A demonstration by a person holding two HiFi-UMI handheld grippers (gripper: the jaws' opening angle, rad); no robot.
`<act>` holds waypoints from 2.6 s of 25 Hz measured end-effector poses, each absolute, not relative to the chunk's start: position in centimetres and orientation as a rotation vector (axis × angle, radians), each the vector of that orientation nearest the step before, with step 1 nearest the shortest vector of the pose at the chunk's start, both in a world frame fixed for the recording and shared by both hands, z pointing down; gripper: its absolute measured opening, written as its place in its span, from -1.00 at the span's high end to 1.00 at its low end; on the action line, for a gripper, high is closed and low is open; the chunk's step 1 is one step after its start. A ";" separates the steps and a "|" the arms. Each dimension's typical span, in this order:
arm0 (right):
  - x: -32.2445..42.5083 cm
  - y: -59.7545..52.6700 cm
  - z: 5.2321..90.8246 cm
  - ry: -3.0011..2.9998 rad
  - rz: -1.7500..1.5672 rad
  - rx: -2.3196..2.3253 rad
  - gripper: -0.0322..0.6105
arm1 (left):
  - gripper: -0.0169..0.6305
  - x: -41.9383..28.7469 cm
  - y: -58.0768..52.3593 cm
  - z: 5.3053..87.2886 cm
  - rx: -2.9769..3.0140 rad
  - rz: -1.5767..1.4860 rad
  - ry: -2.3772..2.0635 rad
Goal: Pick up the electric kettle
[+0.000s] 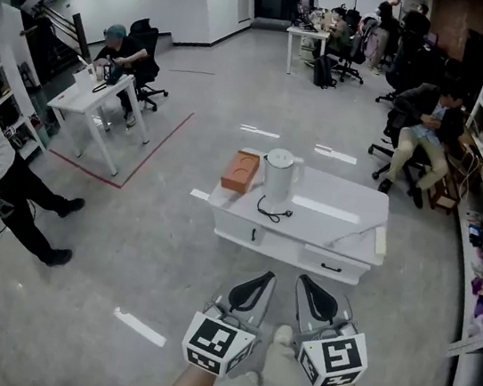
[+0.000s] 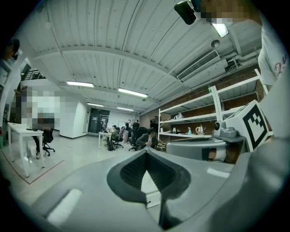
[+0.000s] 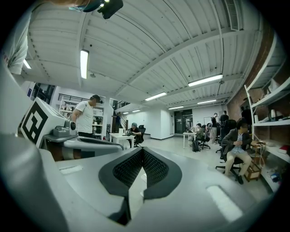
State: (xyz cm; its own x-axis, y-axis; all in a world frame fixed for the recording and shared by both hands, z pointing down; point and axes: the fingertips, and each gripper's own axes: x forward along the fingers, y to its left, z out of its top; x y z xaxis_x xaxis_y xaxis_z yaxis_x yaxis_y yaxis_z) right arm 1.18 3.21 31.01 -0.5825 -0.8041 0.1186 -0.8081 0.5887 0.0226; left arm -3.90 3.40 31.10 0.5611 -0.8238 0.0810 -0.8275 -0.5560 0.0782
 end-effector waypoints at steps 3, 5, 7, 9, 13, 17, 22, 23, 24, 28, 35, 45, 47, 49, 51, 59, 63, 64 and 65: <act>0.6 1.3 31.1 -2.697 0.056 1.361 0.82 | 0.94 -4.7 1.4 31.4 2.663 0.050 -1.438; 0.2 -0.3 31.3 -2.697 0.049 1.351 0.82 | 0.94 -5.3 -0.2 31.6 2.652 0.045 -1.450; 0.2 -1.9 31.5 -2.694 0.056 1.354 0.82 | 0.94 -5.5 -1.8 31.9 2.647 0.048 -1.454; 0.4 -3.5 31.8 -2.691 0.070 1.363 0.82 | 0.94 -5.4 -3.3 32.2 2.643 0.055 -1.453; 0.9 -7.0 31.8 -2.698 0.088 1.357 0.82 | 0.94 -5.2 -6.7 32.4 2.630 0.061 -1.452; 1.5 -11.4 31.7 -2.689 0.100 1.362 0.82 | 0.94 -5.0 -10.8 32.3 2.616 0.058 -1.461; 1.7 -17.2 31.5 -2.694 0.090 1.335 0.82 | 0.94 -4.7 -16.3 32.2 2.601 0.052 -1.483; 1.8 -18.5 31.3 -2.699 0.090 1.329 0.82 | 0.94 -4.6 -17.5 32.1 2.599 0.050 -1.488; 2.0 -19.6 31.2 -2.705 0.095 1.324 0.82 | 0.94 -4.5 -18.6 31.9 2.597 0.048 -1.492; 2.5 -23.8 30.9 -2.714 0.103 1.299 0.82 | 0.94 -3.9 -23.0 31.5 2.591 0.030 -1.506; 3.5 -30.5 31.3 -2.718 0.103 1.264 0.82 | 0.94 -3.4 -29.6 32.3 2.557 0.036 -1.545; 3.6 -38.2 33.3 -2.723 0.261 1.233 0.82 | 0.94 -4.3 -36.1 35.2 2.524 0.038 -1.524; 3.1 -39.8 34.0 -2.727 0.317 1.217 0.82 | 0.94 -4.6 -37.7 35.3 2.556 0.022 -1.501; 2.4 -41.3 34.8 -2.718 0.324 1.205 0.82 | 0.94 -5.3 -39.4 35.7 2.562 0.031 -1.512; 1.9 -42.8 35.7 -2.700 0.331 1.194 0.82 | 0.94 -6.2 -41.3 36.5 2.551 0.050 -1.533; 0.2 -50.2 40.3 -2.612 0.331 1.197 0.82 | 0.94 -9.2 -48.8 40.4 2.516 0.128 -1.571; -0.9 -53.5 43.3 -2.565 0.374 1.196 0.82 | 0.94 -10.6 -52.0 42.6 2.507 0.157 -1.555; -1.2 -54.3 44.0 -2.557 0.382 1.199 0.82 | 0.94 -11.0 -52.9 43.2 2.502 0.161 -1.550; -1.5 -55.0 44.7 -2.550 0.390 1.203 0.82 | 0.94 -11.3 -53.7 43.9 2.496 0.164 -1.545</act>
State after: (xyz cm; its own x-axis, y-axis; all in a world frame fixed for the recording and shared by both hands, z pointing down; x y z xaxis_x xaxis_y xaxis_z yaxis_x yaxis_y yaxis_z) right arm -1.48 -54.99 44.72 -0.6070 -0.7011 0.3741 -0.7809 0.6136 -0.1173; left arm -11.29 -53.67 43.90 0.4472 -0.8720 0.1990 -0.8944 -0.4331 0.1119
